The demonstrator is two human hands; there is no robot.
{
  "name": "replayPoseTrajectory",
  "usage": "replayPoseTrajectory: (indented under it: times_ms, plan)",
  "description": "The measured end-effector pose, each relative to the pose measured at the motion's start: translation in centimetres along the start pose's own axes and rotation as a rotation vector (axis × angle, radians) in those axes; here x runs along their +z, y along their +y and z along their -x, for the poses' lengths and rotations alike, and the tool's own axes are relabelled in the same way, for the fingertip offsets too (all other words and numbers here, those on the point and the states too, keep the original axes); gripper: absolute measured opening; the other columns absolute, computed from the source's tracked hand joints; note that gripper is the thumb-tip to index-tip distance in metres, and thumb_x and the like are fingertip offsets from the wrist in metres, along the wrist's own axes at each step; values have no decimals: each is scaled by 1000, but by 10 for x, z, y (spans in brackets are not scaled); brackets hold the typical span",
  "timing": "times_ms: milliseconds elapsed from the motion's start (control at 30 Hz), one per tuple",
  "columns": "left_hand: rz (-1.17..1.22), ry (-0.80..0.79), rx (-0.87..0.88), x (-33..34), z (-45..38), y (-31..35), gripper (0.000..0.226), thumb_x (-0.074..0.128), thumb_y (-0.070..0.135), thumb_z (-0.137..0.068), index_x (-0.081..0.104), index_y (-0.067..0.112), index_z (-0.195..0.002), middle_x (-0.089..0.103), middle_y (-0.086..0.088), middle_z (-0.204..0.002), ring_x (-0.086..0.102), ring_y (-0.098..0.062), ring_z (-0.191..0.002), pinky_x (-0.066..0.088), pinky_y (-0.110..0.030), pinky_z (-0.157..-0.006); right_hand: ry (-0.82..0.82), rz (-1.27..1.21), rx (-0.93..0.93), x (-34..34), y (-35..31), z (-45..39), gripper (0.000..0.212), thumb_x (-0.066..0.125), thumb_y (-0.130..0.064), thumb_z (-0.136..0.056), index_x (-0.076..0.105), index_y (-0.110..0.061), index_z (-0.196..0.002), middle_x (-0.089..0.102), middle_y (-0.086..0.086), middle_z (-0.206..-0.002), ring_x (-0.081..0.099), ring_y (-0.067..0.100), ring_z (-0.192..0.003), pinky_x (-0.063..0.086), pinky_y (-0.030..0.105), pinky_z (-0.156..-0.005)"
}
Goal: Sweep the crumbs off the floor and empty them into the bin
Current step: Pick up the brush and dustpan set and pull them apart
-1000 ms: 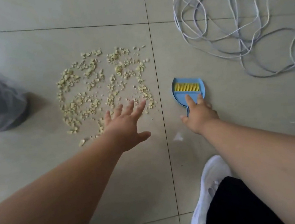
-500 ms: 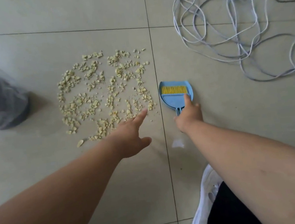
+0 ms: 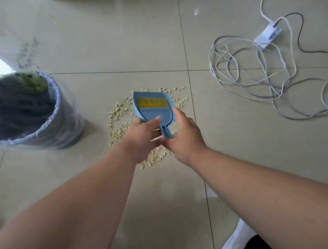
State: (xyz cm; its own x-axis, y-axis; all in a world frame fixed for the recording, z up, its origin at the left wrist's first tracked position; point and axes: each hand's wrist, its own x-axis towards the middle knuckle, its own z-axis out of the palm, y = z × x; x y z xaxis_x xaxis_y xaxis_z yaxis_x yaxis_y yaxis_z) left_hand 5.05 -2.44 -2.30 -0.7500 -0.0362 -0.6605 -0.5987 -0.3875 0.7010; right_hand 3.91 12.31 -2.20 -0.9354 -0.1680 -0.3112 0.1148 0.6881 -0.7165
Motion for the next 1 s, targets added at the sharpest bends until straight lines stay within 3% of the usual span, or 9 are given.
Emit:
replayPoseTrajectory:
  times_ms: [100, 200, 300, 433, 533, 600, 667, 833, 1000]
  plan:
    - [33, 1, 35, -14, 15, 19, 29, 58, 2, -104, 64, 9, -132, 77, -17, -109, 77, -30, -77, 60, -36, -61, -67, -68, -21, 5, -30, 4, 99, 86, -30, -73, 29, -39, -154, 44, -1, -136, 66, 25, -111, 59, 44, -90]
    - [26, -14, 35, -33, 27, 28, 31, 56, 1, -105, 64, 11, -133, 75, -21, -116, 77, -33, -82, 61, -39, -66, -154, 19, -83, -1, -47, 4, 90, 80, -29, -78, 34, -33, -156, 34, 0, -155, 61, 20, -119, 56, 28, -89]
    - [28, -37, 36, -51, 38, 33, 28, 56, 6, -107, 65, 14, -132, 74, -17, -118, 75, -34, -94, 60, -47, -79, -314, 294, -198, -10, -61, 9, 108, 84, -36, -74, 19, -34, -161, 6, -1, -170, 22, 25, -151, 35, 33, -115]
    - [86, -63, 47, -68, 51, 31, 29, 57, 8, -107, 69, 24, -128, 75, -13, -113, 72, -35, -94, 60, -49, -79, -348, 641, -297, 2, -85, 3, 130, 83, -63, -60, 2, -40, -159, -2, 2, -171, 0, 32, -155, 21, 51, -122]
    - [195, -9, 59, -83, 52, 19, 32, 57, 12, -107, 68, 25, -134, 77, -8, -110, 73, -29, -83, 60, -42, -71, -444, 633, -335, 23, -101, -1, 124, 84, -55, -64, 6, -35, -160, 9, 12, -169, 18, 36, -153, 30, 51, -119]
    - [220, 29, 46, -91, 50, 11, 32, 60, 15, -106, 69, 23, -135, 77, -7, -112, 75, -27, -81, 60, -38, -70, -454, 593, -357, 41, -102, -3, 115, 85, -52, -60, 20, -30, -153, 34, 11, -155, 46, 36, -136, 48, 48, -105]
    - [229, 73, 30, -99, 47, 3, 30, 61, 16, -105, 70, 20, -134, 77, -7, -109, 76, -25, -78, 60, -35, -67, -472, 545, -351, 57, -102, -4, 107, 85, -53, -54, 31, -28, -142, 48, 5, -140, 60, 32, -118, 56, 46, -91]
    - [206, 139, -10, -127, 40, -9, 28, 66, 19, -103, 73, 16, -130, 77, -10, -108, 74, -29, -80, 59, -39, -72, -511, 476, -363, 84, -101, -7, 75, 81, -49, -56, 42, -28, -117, 60, -2, -113, 65, 26, -90, 53, 34, -67]
    - [181, 173, -54, -148, 31, -4, 21, 67, 19, -103, 76, 16, -122, 75, -11, -103, 72, -32, -82, 60, -42, -76, -610, 291, -256, 97, -106, -7, 80, 78, -30, -71, 37, -31, -140, 60, -5, -111, 65, 20, -95, 56, 34, -73]
